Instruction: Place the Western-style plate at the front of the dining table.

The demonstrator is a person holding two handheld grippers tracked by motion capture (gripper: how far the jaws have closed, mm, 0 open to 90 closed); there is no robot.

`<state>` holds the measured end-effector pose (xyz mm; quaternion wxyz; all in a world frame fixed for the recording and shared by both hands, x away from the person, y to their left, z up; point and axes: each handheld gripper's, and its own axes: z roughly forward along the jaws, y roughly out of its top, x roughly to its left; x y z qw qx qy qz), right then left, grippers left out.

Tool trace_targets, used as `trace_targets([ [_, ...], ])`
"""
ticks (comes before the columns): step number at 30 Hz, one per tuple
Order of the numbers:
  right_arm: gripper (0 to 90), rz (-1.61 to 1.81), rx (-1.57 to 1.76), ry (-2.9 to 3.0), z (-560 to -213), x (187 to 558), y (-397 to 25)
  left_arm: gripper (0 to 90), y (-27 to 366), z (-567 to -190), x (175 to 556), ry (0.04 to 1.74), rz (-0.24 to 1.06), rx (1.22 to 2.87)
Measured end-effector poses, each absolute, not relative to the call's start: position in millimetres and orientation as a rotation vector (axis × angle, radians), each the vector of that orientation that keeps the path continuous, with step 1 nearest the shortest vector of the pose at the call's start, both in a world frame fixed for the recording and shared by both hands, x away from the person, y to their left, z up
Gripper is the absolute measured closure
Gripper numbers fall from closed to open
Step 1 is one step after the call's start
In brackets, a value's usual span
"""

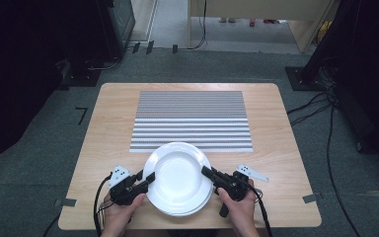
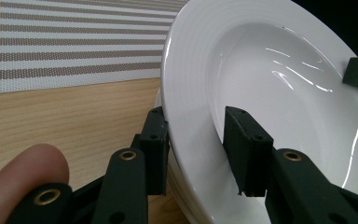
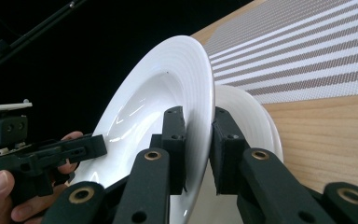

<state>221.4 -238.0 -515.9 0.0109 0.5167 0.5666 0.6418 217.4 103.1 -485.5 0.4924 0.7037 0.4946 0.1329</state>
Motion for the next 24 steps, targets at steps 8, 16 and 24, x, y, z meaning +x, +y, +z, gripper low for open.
trace_targets([
  [8, 80.6, 2.011, 1.576, 1.726, -505, 221, -237, 62.8, 101, -484, 218, 1.205, 0.333, 1.665],
  [16, 80.9, 1.996, 1.529, 1.747, -491, 232, -231, 65.6, 107, -478, 221, 1.211, 0.342, 1.596],
  [24, 80.5, 1.972, 1.497, 1.766, -481, 241, -228, 66.5, 108, -471, 231, 1.230, 0.355, 1.555],
])
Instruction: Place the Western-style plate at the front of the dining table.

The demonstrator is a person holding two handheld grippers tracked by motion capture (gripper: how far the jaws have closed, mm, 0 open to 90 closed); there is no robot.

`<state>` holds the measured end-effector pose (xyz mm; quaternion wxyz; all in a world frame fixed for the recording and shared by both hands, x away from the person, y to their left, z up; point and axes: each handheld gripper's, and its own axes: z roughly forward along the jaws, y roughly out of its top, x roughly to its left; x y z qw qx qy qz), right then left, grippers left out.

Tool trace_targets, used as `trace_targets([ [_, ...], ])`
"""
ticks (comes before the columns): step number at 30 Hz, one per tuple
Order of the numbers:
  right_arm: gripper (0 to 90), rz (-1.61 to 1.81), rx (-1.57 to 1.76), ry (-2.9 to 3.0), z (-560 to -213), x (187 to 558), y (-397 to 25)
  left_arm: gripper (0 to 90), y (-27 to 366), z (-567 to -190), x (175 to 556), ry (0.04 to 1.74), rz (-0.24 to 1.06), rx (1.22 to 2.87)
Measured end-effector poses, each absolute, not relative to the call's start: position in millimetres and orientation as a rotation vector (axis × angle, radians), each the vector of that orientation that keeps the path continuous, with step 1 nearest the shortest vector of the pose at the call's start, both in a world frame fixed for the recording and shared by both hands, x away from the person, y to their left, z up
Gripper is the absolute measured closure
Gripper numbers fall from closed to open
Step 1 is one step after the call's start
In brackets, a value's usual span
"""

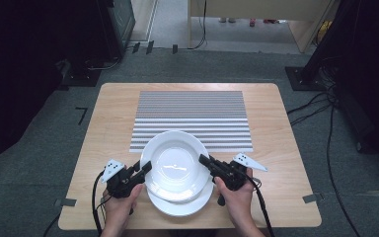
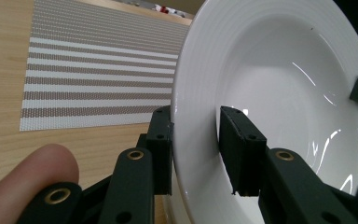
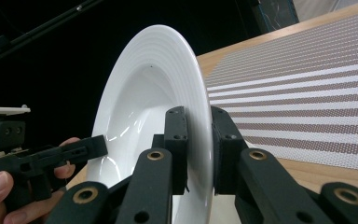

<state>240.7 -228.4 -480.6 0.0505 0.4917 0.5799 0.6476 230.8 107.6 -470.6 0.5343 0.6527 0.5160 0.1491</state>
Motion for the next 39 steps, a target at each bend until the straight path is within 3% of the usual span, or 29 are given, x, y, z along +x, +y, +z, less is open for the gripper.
trace_targets([
  [18, 79.3, 1.949, 1.519, 1.757, -473, 258, -232, 68.3, 103, -456, 255, 1.229, 0.339, 1.528],
  [28, 78.7, 1.907, 1.510, 1.754, -457, 286, -236, 68.8, 98, -445, 289, 1.230, 0.320, 1.510],
  [39, 77.6, 1.910, 1.570, 1.740, -463, 323, -243, 69.6, 90, -442, 324, 1.242, 0.331, 1.531],
])
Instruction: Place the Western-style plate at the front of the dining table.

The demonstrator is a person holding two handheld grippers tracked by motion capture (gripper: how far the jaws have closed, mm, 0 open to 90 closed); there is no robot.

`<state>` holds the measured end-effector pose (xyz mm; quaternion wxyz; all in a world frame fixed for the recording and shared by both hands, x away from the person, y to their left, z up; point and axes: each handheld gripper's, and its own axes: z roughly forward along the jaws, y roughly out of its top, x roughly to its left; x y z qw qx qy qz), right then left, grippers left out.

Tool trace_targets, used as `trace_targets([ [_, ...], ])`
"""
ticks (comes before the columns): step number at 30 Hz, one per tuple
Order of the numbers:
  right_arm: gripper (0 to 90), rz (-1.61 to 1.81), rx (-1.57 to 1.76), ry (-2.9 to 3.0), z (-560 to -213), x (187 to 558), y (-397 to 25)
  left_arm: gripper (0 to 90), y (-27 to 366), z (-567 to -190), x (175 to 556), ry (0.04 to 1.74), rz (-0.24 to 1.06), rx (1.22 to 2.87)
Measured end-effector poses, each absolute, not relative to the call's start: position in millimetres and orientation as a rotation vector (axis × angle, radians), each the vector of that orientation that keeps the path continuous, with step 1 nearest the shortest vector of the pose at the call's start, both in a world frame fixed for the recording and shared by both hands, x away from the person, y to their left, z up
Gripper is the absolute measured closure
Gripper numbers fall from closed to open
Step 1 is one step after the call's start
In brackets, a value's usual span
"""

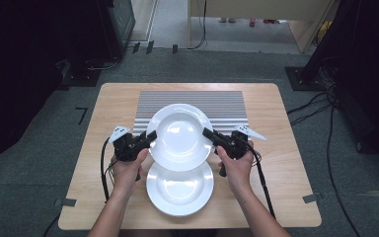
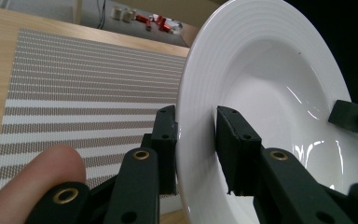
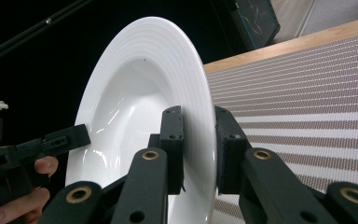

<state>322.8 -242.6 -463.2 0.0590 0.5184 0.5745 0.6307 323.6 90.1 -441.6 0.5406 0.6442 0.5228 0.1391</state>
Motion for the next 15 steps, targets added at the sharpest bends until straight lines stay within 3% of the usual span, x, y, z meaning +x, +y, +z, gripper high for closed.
trace_targets([
  [15, 76.4, 1.869, 1.681, 1.723, -480, 367, -254, 69.0, 71, -444, 374, 1.270, 0.356, 1.605],
])
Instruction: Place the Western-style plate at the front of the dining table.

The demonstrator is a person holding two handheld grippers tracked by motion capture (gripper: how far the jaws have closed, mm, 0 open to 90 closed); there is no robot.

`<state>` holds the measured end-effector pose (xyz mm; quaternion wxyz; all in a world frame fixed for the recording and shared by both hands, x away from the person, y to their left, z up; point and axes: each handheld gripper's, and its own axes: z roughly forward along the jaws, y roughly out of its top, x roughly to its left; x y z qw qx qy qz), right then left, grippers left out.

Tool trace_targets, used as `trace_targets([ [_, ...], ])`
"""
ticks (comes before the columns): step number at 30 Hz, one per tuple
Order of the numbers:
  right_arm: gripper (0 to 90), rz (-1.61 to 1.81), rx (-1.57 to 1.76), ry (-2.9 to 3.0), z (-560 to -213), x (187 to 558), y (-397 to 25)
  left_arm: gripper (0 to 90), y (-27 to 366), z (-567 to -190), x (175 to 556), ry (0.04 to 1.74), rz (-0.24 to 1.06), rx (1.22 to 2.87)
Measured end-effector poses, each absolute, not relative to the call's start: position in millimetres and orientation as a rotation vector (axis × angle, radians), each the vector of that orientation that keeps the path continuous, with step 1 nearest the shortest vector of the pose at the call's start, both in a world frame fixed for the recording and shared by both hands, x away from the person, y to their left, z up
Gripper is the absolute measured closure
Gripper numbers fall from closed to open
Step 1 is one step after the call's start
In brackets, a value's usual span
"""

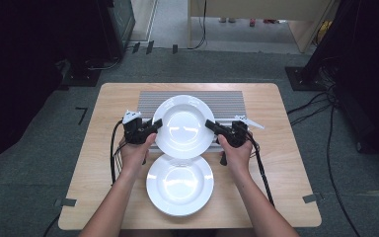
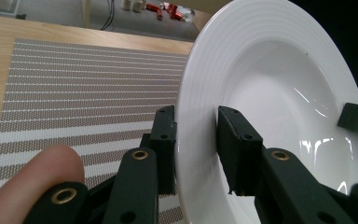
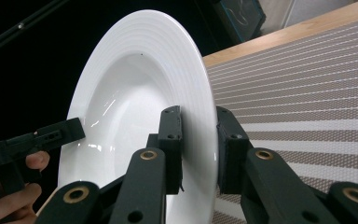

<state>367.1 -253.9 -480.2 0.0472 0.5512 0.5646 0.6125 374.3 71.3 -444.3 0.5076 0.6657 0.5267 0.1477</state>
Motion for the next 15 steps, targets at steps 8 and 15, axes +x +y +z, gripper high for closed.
trace_targets([
  [8, 75.4, 1.822, 1.749, 1.712, -489, 389, -259, 68.6, 58, -448, 409, 1.298, 0.344, 1.644],
  [15, 74.5, 1.766, 1.842, 1.671, -497, 412, -268, 67.8, 43, -452, 442, 1.324, 0.336, 1.701],
])
